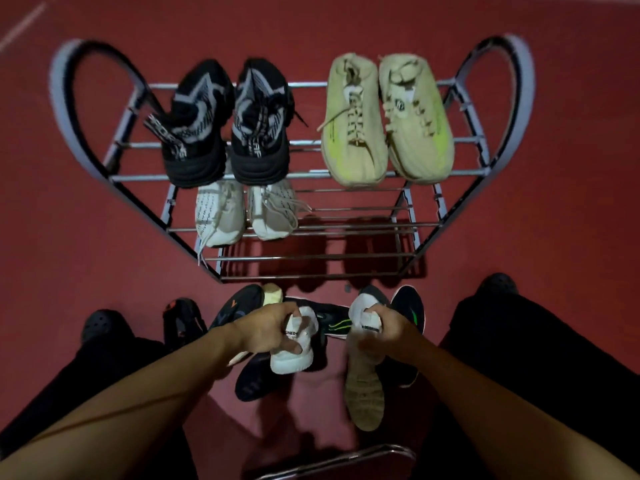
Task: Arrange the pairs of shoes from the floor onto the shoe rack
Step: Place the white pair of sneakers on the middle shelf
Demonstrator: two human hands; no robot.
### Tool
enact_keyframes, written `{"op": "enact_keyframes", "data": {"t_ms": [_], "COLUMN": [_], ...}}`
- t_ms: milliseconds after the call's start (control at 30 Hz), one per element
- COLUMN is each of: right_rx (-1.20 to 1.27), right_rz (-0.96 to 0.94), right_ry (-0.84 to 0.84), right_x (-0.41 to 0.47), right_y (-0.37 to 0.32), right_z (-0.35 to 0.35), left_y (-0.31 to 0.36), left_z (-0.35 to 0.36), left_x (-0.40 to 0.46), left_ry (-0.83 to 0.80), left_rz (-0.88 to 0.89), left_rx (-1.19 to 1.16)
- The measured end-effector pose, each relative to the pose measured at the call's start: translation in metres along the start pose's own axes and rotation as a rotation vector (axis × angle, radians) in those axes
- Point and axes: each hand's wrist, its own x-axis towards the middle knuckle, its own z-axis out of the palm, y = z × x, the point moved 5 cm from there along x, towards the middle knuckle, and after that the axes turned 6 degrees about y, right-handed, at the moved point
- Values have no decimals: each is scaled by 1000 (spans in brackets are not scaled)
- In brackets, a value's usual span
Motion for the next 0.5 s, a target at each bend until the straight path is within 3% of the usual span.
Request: {"op": "enact_keyframes", "data": {"t_ms": [200,500], "right_rx": [-178,-262], "right_rz": [-46,-214], "right_ry": [-62,0], "right_x": [-32,-85], "right_y": [-47,-114], "right_z": [-45,-97], "left_y": [56,145], "left_z": [-26,-67], "left_x": [-34,-91], "left_ry": [-11,133], "left_rz": [98,247], "left_rx": [219,216]}}
